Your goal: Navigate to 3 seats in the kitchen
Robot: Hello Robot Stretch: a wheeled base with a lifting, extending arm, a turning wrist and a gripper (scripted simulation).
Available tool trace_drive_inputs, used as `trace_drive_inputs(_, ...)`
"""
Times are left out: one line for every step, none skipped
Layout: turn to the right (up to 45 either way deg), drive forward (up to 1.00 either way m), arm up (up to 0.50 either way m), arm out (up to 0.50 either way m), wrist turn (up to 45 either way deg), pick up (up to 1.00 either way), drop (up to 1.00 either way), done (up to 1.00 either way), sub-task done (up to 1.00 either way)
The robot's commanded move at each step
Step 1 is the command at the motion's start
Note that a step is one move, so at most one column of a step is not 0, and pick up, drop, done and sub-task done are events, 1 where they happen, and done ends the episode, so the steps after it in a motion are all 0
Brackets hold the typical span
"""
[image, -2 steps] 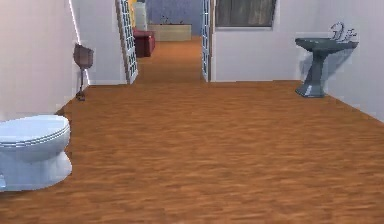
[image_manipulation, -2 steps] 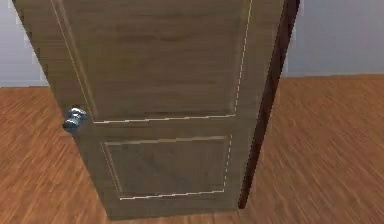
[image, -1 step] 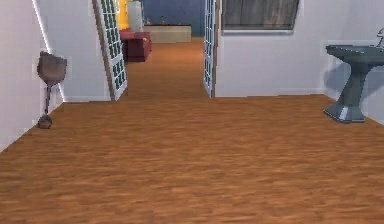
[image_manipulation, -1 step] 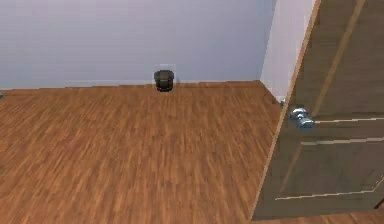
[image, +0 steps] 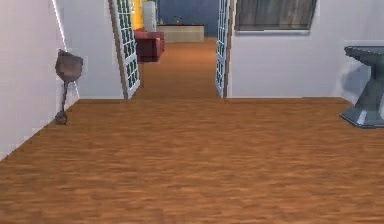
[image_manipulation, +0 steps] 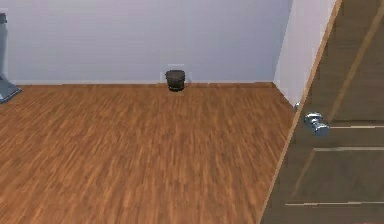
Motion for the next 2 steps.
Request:
trace_drive_inputs(0.0,1.00,0.00,0.00,0.0,0.00,0.00,0.00,0.00)
trace_drive_inputs(0.0,1.00,0.00,0.00,0.0,0.00,0.00,0.00,0.00)
